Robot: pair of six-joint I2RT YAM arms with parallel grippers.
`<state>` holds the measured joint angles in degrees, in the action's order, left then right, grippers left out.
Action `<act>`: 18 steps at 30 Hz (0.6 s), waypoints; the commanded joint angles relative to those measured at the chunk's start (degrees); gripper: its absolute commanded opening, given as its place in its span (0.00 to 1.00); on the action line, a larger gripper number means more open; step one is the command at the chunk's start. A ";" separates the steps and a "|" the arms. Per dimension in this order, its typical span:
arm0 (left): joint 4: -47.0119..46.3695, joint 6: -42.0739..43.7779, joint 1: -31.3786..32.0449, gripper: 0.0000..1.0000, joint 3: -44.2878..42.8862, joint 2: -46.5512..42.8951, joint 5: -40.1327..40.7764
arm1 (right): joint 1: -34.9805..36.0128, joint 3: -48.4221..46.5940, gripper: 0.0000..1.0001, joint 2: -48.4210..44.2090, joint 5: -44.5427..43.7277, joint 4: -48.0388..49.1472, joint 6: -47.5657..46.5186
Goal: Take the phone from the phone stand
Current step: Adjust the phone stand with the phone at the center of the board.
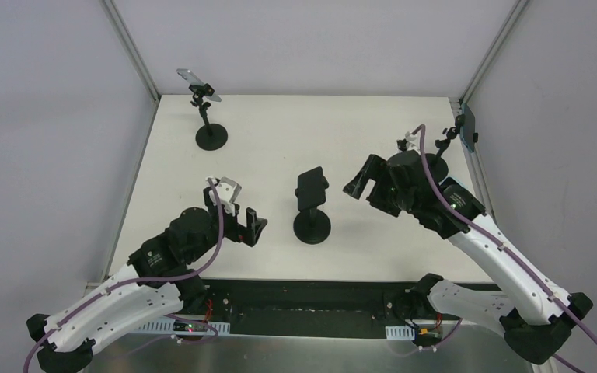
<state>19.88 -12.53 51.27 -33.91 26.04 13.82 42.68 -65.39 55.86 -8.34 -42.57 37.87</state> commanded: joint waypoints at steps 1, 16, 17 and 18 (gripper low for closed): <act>-8.31 -8.56 -0.29 0.95 2.98 3.02 -2.15 | -5.62 1.73 0.82 2.34 -3.25 -3.85 0.62; -27.13 -22.72 8.81 0.82 10.19 13.49 11.11 | -14.95 9.72 0.47 22.40 29.09 30.24 12.00; -27.21 -22.04 8.77 0.82 9.08 13.51 11.53 | -14.93 10.37 0.45 22.60 29.58 31.84 13.32; -27.24 -21.33 8.78 0.82 7.59 13.80 11.61 | -14.76 11.22 0.44 22.77 30.20 33.74 14.54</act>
<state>-2.37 -34.06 59.94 -20.56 40.27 20.29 27.77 -55.64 78.65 15.97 -19.57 46.39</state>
